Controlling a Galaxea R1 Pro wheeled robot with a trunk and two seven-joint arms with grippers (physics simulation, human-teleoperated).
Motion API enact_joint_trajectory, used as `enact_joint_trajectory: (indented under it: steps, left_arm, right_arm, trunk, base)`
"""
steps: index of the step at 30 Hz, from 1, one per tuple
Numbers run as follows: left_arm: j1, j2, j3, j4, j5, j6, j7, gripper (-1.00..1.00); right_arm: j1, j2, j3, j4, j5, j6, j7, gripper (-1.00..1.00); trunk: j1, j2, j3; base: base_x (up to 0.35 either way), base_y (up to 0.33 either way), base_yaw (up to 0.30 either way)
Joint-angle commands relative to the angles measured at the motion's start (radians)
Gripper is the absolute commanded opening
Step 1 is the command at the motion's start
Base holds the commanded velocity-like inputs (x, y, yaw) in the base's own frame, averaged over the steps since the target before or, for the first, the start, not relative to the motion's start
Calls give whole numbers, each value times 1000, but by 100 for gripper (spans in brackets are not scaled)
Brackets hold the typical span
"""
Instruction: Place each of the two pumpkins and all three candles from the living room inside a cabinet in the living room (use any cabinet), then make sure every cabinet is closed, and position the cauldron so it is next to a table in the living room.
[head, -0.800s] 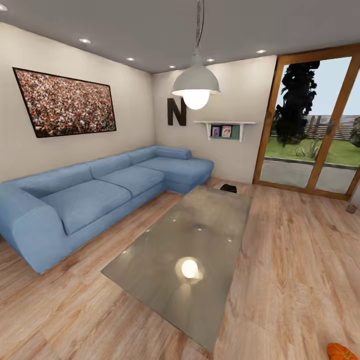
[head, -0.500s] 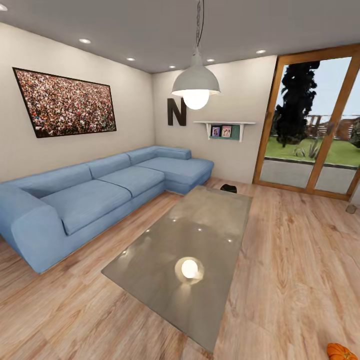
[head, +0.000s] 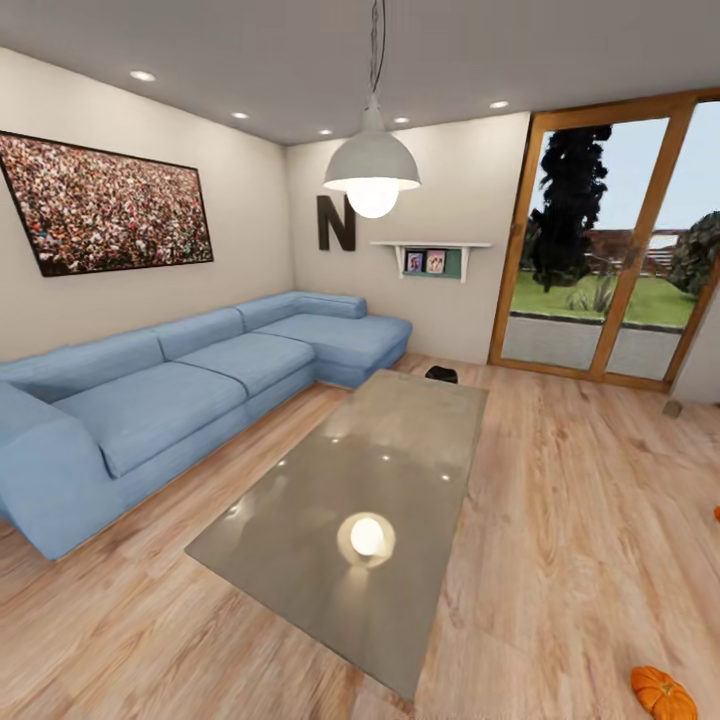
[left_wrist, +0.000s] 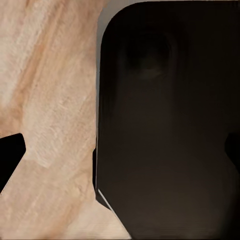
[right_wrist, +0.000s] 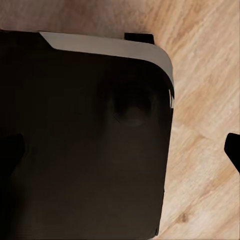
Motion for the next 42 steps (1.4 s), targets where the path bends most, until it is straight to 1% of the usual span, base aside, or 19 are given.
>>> enact_joint_trajectory:
  steps: [1,2,4,8,13,14,15,16,20,21,24,26,27,32,35,37,42]
  left_arm:
    - [1,0,0,2,1,1,-4,100]
    - [2,0,0,55,-59,-62,-43,100]
    - [3,0,1,61,-63,-66,-45,100]
    - [3,0,1,64,-64,-68,-45,100]
    - [3,0,1,65,-63,-69,-45,100]
    - [3,0,1,65,-62,-70,-45,100]
    - [3,0,1,65,-61,-70,-45,100]
    - [3,0,2,65,-60,-70,-45,100]
    - [3,-1,3,65,-57,-68,-45,100]
    - [3,-7,-3,64,-68,-68,-46,100]
    - [3,-12,-3,62,-74,-66,-43,100]
    - [2,-12,-2,61,-74,-64,-42,100]
    - [0,-14,-1,36,-74,-59,-41,100]
    - [-1,-17,-1,19,-71,-56,-39,100]
    - [-2,-21,-1,11,-69,-55,-11,100]
    - [-2,-32,-1,7,-70,-55,21,100]
    - [-4,-39,-1,0,-70,-54,35,100]
  right_arm:
    - [-1,0,-2,4,1,0,1,100]
    - [-3,-2,-36,35,1,-63,1,100]
    - [-5,-7,-38,14,1,-66,-3,100]
    - [-11,-11,-39,-15,0,-66,-6,100]
    - [-20,-32,-39,-27,0,-60,-7,100]
    - [-39,-42,-39,-27,-2,-58,-7,100]
    - [-43,-45,-39,-28,-3,-58,-6,100]
    - [-49,-56,-40,-28,-7,-59,-5,100]
    - [-75,-73,-42,-30,-33,-57,-1,100]
    - [-83,-82,-42,-33,-37,-57,1,100]
    - [-87,-104,-43,-35,-40,-65,1,100]
    - [-92,-111,-43,-35,-40,-65,1,100]
    - [-97,-126,-44,-36,-42,-65,1,100]
    - [-99,-136,-45,-36,-43,-66,2,100]
    - [-99,-137,-45,-36,-43,-66,2,100]
    - [-99,-137,-45,-36,-43,-66,2,100]
    - [-99,-137,-45,-36,-43,-65,1,100]
  trunk:
    - [0,0,-1]
    - [0,0,-2]
    - [0,0,-2]
    - [0,0,-4]
    - [0,0,-5]
    - [0,0,-6]
    - [0,0,-6]
    - [0,0,-6]
    - [0,0,-8]
    - [0,0,-8]
    - [0,0,-9]
    - [0,0,-9]
    - [0,0,-9]
    - [0,0,-9]
    - [0,0,-9]
    - [0,0,-9]
    - [0,0,-9]
  base:
    - [0,0,-276]
    - [0,0,-281]
    - [0,0,-285]
    - [0,0,-288]
    - [0,0,-290]
    - [0,0,-290]
    - [0,0,-290]
    - [0,0,-290]
    - [0,0,-290]
    - [0,-203,-291]
    - [0,-290,-293]
    - [0,-339,-296]
    - [0,-348,-297]
    - [0,-349,-297]
    - [0,-350,-297]
    - [0,-350,-297]
    - [0,-350,-297]
